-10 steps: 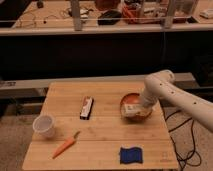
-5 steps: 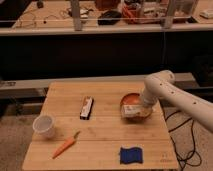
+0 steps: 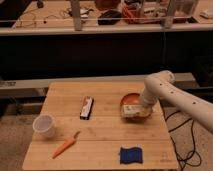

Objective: Place the bottle in the ceramic bowl

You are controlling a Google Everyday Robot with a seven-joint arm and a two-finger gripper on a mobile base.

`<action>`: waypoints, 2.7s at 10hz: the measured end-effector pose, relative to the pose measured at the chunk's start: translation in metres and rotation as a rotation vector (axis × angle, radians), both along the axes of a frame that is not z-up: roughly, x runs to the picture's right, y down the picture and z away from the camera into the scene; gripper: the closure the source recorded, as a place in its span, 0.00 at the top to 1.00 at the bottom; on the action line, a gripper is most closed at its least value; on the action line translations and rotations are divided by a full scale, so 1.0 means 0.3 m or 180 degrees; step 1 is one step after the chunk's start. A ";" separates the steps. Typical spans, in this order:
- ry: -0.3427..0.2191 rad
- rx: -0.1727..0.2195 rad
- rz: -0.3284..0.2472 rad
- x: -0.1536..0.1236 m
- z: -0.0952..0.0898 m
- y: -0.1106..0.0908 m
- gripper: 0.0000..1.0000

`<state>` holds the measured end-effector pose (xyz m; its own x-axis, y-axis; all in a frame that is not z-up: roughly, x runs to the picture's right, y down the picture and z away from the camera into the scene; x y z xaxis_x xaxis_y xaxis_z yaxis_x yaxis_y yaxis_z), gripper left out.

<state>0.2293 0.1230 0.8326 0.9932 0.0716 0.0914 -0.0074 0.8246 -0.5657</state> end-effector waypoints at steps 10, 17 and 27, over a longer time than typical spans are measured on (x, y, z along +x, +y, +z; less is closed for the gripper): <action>0.0073 -0.0065 0.0107 -0.002 0.012 0.011 0.41; 0.0113 -0.0105 0.0151 -0.012 0.023 0.017 0.44; 0.0193 -0.0155 0.0230 -0.030 0.038 0.027 0.79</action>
<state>0.2204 0.1310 0.8439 0.9889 0.1461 0.0261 -0.1012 0.7923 -0.6017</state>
